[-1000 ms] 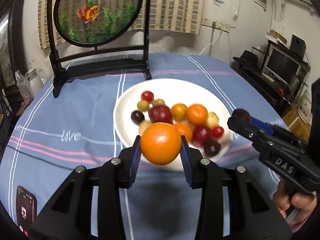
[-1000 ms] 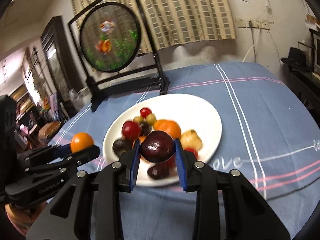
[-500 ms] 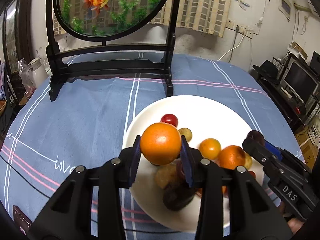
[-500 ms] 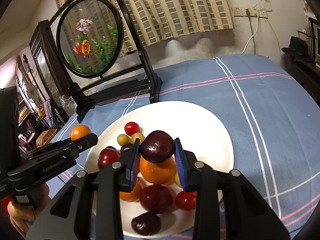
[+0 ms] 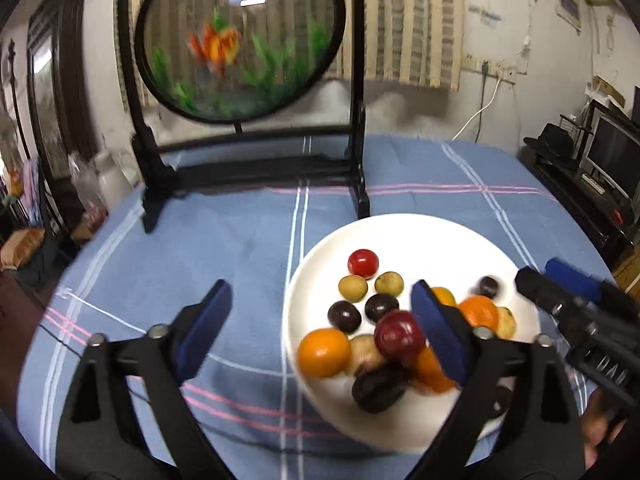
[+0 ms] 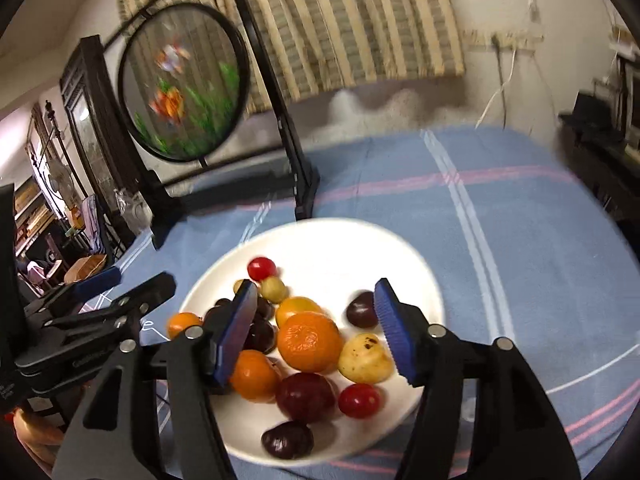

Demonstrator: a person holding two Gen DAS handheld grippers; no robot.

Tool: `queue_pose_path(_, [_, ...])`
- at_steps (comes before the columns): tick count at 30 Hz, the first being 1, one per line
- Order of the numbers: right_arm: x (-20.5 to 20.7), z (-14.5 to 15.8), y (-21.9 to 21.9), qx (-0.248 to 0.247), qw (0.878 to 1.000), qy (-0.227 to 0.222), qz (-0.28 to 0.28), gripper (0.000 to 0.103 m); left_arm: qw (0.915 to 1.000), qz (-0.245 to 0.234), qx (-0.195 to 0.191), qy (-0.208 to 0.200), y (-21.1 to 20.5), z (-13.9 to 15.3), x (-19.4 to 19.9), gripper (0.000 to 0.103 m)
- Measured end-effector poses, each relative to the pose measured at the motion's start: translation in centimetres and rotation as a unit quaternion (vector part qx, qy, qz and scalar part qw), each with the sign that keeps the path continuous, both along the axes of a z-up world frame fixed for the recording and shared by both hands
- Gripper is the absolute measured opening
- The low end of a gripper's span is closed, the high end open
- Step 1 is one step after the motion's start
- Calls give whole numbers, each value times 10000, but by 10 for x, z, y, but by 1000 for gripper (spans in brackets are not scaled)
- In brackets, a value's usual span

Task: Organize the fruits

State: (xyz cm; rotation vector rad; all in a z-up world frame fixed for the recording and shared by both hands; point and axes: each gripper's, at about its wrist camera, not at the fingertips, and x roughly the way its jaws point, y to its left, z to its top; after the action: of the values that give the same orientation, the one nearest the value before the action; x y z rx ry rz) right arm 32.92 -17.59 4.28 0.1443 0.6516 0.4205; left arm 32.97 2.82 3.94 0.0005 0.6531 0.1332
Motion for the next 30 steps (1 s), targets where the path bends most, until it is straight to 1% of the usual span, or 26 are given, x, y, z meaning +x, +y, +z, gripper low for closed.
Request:
queue_pose_path(1, [-9, 3, -3, -77, 10000, -12, 17, 77, 10000, -42, -14, -36, -1, 3, -10, 97])
queue_pose_path(2, [-17, 5, -6, -95, 9999, -47, 7, 97, 9999, -99, -27, -40, -1, 6, -20, 98])
queue_pose_path(3, [-31, 6, -12, -81, 9997, -212, -26, 102, 9999, -160, -19, -35, -3, 7, -30, 99])
queue_pose_path(5, [-55, 4, -17, -262, 9987, -440, 35, 102, 9996, -282, 23, -73, -5, 5, -54, 100])
queue_pose_path(7, [-81, -4, -22, -498, 9970, -539, 239, 102, 9993, -343, 77, -92, -7, 1, -74, 100])
queue_pose_path(9, [-101, -15, -27, -527, 9961, -548, 447, 102, 9983, -542, 213, -94, -10, -7, -95, 100])
queue_pose_path(11, [-112, -23, -28, -617, 9955, -453, 556, 102, 9977, -580, 332, -113, -10, -17, -112, 101])
queue_pose_path(12, [-118, -27, -27, -683, 9950, -369, 626, 102, 9979, -553, 321, -69, -9, -24, -120, 101])
queue_pose_path(14, [-124, -31, -27, -704, 9946, -284, 710, 102, 9981, -550, 267, 79, -6, -33, -128, 101])
queue_pose_path(18, [-134, -34, -23, -840, 9933, -269, 746, 102, 9981, -525, 317, 99, -6, -43, -138, 101])
queue_pose_path(23, [-138, -33, -23, -913, 9926, -299, 737, 102, 9979, -561, 308, 51, -5, -43, -145, 101])
queue_pose_path(30, [-137, -33, -29, -848, 9941, -210, 640, 102, 9976, -620, 303, 25, -11, -44, -148, 101])
